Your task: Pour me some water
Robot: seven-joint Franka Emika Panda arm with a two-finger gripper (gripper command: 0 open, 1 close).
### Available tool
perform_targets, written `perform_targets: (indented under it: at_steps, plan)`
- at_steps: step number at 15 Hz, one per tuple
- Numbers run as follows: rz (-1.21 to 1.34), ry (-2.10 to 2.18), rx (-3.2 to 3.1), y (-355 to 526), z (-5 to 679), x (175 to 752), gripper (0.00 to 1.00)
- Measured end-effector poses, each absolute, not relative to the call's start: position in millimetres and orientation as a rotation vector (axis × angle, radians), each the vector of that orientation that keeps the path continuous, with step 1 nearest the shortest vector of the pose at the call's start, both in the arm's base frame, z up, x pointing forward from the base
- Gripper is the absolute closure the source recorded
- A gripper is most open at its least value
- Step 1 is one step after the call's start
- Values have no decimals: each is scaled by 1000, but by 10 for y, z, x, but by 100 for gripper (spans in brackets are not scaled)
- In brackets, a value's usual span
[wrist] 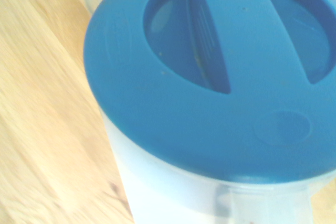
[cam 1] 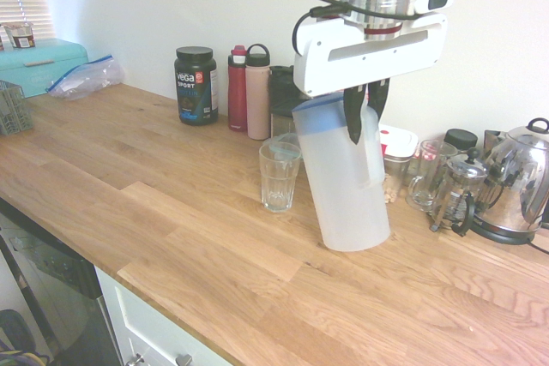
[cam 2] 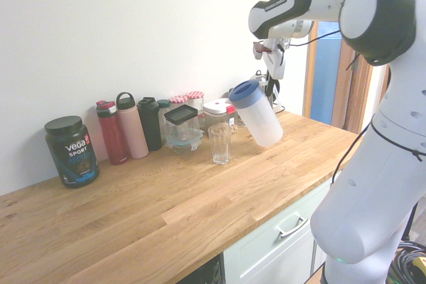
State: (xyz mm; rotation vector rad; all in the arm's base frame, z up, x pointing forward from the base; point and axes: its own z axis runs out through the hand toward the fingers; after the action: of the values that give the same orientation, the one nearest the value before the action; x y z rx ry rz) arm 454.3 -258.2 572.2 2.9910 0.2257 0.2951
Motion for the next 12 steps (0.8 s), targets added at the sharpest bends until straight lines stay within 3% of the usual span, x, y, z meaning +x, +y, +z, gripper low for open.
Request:
perform_targets:
  at_steps: [12]
  plan:
    - [130, 479, 2660, -1809, 5475, 4858, 100]
